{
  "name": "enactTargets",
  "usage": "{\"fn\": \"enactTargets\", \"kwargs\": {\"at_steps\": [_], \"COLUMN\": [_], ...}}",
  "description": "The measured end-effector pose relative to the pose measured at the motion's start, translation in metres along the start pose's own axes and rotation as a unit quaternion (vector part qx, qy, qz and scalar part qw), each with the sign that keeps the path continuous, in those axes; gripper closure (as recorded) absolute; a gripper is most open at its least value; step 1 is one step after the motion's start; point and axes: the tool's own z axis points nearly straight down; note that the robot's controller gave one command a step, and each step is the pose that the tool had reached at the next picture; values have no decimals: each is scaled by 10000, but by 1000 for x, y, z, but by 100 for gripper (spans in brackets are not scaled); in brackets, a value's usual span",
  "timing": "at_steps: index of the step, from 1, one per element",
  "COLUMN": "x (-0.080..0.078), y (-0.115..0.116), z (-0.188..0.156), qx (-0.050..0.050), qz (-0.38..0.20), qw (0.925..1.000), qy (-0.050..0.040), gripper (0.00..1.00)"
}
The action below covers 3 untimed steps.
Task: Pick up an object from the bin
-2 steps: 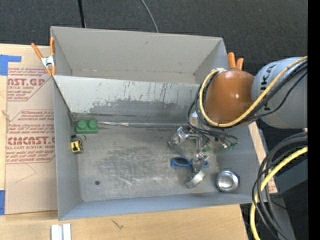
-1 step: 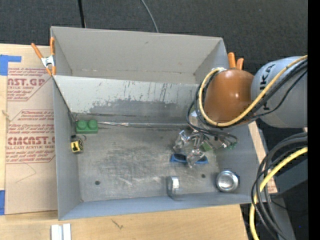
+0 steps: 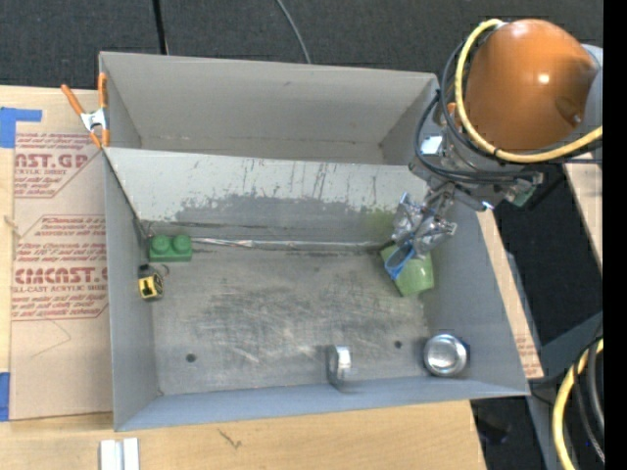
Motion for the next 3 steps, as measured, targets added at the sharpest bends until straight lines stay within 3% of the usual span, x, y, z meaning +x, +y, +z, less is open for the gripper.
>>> {"fn": "enactTargets", "kwargs": {"at_steps": [1,2,3], "x": [1,19,18], "y": [1,64,62], "z": [3,173,169], "qx": [-31,-40,-25], "qz": [1,-984,-981], "qw": [10000,9951,9952], "qy": [11,-2,6], "gripper": [0,0,100]}}
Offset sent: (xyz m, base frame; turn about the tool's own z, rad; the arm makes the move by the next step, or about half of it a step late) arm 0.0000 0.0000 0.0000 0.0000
